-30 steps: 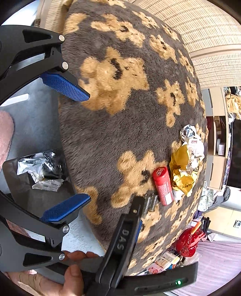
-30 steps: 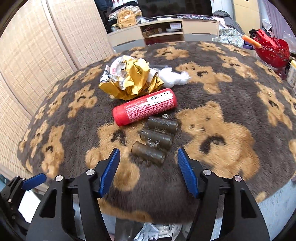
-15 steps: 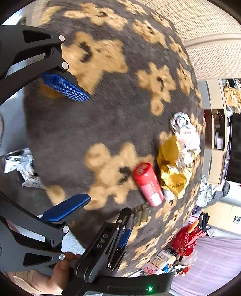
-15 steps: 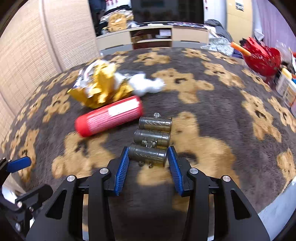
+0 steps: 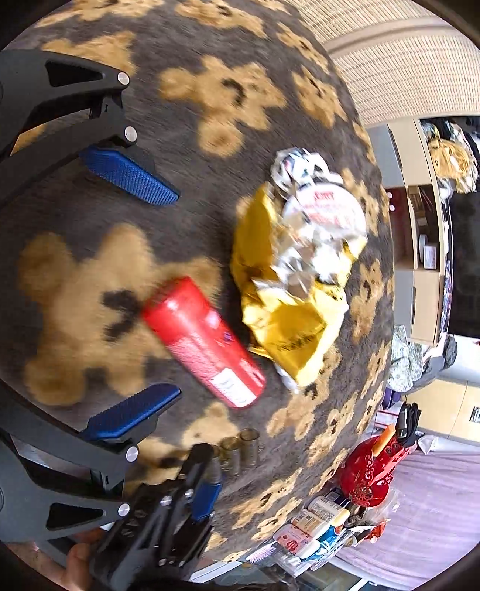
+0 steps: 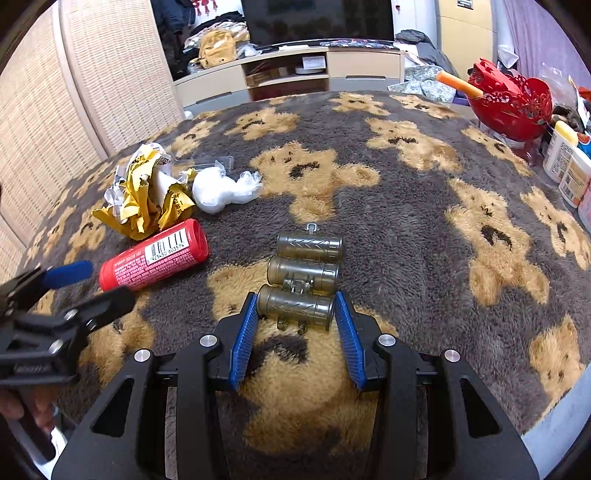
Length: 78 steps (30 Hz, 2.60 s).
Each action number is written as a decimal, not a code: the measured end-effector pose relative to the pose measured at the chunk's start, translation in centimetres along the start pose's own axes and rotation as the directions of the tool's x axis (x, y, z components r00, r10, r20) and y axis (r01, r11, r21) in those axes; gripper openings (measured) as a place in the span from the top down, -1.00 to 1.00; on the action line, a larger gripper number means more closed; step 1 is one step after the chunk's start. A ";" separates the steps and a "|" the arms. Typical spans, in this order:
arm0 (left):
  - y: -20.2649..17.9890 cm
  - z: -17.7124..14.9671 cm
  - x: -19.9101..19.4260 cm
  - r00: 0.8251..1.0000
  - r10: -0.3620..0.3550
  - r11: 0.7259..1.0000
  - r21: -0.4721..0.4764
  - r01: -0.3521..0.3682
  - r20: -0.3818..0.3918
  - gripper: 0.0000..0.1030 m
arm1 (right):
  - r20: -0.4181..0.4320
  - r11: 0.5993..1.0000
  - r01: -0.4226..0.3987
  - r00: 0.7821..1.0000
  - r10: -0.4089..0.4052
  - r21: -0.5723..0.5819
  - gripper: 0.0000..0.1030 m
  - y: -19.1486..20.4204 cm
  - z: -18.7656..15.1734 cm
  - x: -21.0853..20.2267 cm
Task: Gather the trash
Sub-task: 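Grasp the red can with the left tool while the right tool grasps the brass cylinders, then carry the red can and brass cylinders down over the metal bin, then open the left tool to drop the red can while the right tool drops the cylinders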
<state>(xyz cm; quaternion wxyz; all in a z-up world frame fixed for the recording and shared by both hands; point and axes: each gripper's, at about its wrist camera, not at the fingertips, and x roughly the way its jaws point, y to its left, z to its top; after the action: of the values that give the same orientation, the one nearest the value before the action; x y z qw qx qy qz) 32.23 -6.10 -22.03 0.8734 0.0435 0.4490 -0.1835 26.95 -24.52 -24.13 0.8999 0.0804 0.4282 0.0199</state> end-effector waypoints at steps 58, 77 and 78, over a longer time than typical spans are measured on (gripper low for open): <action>-5.8 -23.6 -8.9 0.980 -0.009 0.994 -0.105 -0.013 -0.200 0.46 | -0.298 0.978 -0.207 0.934 0.196 -0.007 0.16 3.8 -18.4 -7.4; -5.6 -24.2 -6.0 0.962 0.017 0.993 -0.107 -0.048 -0.274 -0.25 | -0.337 0.990 -0.137 0.931 0.136 0.022 -0.47 3.4 -18.4 -5.0; -5.6 -24.1 -6.3 0.964 0.025 0.993 -0.105 -0.055 -0.264 -0.45 | -0.324 0.991 -0.131 0.937 0.132 0.024 -0.51 3.2 -18.1 -5.3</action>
<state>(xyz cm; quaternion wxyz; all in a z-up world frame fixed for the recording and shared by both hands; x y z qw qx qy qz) 8.40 -3.69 -30.79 0.8110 0.0275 0.5691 -0.1331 9.67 -19.59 -30.81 0.8136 0.1054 0.5642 0.0924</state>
